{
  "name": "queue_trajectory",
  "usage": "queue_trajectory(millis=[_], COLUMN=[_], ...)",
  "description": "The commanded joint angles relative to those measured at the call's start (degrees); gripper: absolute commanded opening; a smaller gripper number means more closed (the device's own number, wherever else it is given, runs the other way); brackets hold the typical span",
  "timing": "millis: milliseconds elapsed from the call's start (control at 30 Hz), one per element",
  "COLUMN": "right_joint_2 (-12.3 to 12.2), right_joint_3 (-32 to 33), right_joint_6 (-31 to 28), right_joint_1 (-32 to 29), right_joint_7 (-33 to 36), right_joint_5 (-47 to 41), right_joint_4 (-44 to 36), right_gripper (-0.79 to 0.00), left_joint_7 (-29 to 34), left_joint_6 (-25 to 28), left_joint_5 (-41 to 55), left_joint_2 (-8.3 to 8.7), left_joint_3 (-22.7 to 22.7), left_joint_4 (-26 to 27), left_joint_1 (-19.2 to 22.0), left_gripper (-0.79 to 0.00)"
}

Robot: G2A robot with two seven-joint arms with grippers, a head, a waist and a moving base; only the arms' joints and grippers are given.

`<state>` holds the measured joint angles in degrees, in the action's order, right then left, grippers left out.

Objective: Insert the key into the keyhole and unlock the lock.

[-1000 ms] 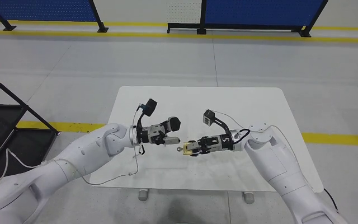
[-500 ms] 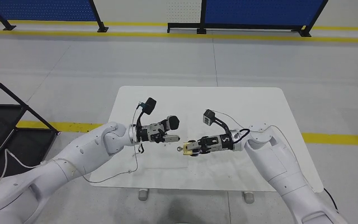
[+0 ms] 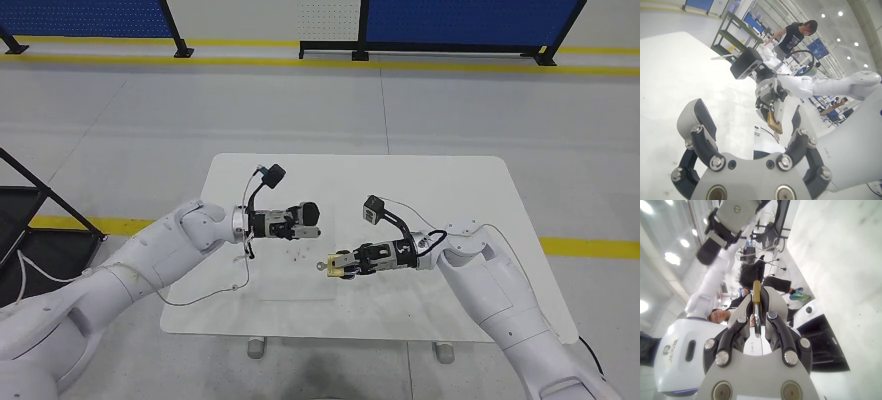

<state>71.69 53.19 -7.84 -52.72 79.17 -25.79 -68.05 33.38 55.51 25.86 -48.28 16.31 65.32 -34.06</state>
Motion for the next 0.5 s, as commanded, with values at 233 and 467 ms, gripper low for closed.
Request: queue_trajectory(millis=[233,467], right_joint_2=[0.0,0.0], right_joint_3=[0.0,0.0], right_joint_6=[0.0,0.0], right_joint_1=[0.0,0.0], right_joint_7=[0.0,0.0], right_joint_5=[0.0,0.0], right_joint_4=[0.0,0.0], right_gripper=[-0.785,-0.785], left_joint_7=[25.8,24.4], left_joint_6=[-10.4,-9.0], left_joint_5=[24.4,25.1], left_joint_2=[-1.73,-1.71], left_joint_3=[0.0,1.9], left_joint_4=[-3.8,-2.4], left_joint_1=[-0.4,-4.9], left_gripper=[0.000,0.000])
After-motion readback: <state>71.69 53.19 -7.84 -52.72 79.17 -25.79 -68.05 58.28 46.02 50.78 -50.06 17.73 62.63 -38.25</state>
